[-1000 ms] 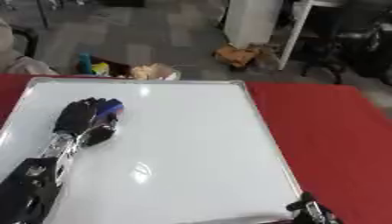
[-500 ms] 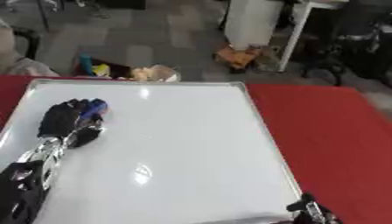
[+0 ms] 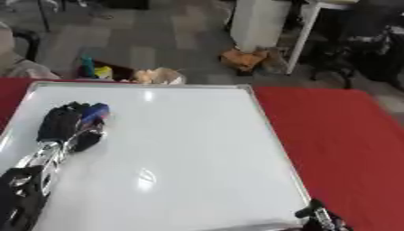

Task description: Wipe the whiteboard clean with a brush.

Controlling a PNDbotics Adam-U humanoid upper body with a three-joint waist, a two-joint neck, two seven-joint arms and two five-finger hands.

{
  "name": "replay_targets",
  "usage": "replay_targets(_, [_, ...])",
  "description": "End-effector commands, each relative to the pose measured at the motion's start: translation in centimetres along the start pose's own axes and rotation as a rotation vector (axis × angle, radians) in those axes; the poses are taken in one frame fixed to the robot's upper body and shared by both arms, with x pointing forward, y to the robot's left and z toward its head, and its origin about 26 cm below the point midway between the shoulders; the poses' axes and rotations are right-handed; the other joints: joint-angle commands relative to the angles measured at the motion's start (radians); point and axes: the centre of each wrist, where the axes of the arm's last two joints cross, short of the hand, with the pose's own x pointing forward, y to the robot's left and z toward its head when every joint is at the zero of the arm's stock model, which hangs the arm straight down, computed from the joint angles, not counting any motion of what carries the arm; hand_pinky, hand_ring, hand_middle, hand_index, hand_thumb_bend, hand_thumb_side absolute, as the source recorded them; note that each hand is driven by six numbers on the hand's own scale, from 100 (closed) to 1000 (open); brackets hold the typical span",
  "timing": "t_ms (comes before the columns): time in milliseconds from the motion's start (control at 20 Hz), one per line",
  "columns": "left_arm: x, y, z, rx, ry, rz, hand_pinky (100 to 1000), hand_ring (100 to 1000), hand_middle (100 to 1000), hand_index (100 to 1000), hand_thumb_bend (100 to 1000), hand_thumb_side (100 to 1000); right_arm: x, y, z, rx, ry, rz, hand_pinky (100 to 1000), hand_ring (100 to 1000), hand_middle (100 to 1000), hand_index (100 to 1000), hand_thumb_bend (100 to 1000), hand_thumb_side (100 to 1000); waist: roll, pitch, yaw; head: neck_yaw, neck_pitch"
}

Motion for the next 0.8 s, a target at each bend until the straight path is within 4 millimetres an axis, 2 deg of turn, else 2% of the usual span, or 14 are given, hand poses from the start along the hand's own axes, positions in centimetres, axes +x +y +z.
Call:
replay_targets(50, [-0.4,-2.3,1.0,-0.085,-0.008,-0.039,844,815,773,863,100,737,0.4,-0.4,-0.1,-0.002,-0.016,0.014,420,354,153,552,100,851,0.001,-0.001,-0.001,-0.002,-0.007])
replay_targets(250, [1.1,-2.0,0.7,-0.079,-0.054,-0.037,845,815,774,862,100,737,0.4,-0.4,0.0,-0.001,-0.014,0.013,420,354,153,552,100,851,0.0,-0.002,-0.005,-0.001,-0.005])
replay_targets(800, [7.0,-1.1,0.2,-0.066,-0.238,-0.054,849,816,778,861,100,735,0.4,-0.2,0.0,0.008,-0.013,0.007,420,353,153,552,100,851,-0.002,-0.004,-0.022,0.005,-0.005])
